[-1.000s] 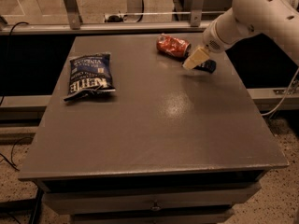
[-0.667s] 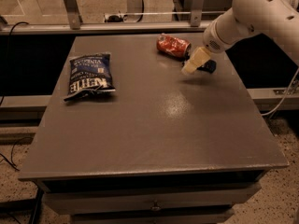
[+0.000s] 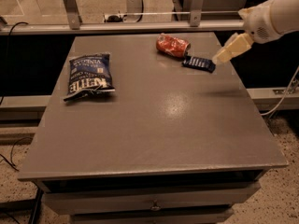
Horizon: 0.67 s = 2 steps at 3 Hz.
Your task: Move rxbar blueberry near coke can
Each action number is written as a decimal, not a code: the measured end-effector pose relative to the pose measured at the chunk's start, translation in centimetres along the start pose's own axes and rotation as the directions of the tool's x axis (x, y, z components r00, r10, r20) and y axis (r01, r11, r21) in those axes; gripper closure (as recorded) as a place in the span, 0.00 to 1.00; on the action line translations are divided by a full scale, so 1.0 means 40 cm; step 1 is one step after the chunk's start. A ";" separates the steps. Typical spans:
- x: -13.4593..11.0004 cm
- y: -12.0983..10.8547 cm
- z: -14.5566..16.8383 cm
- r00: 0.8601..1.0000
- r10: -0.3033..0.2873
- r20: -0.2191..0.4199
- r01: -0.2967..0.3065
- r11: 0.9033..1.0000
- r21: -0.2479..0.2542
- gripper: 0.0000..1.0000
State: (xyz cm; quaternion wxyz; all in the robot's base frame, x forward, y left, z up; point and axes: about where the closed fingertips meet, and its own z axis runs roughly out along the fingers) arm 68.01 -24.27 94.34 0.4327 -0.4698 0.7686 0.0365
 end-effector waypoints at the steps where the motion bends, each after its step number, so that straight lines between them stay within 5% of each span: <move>1: 0.047 -0.037 -0.187 0.999 0.017 0.046 -0.019 0.999 0.049 0.00; 2: 0.052 -0.039 -0.194 0.999 0.021 0.048 -0.024 0.998 0.051 0.00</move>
Offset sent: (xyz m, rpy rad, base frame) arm -0.0338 -0.0484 0.0335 0.0336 -0.0442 -0.0256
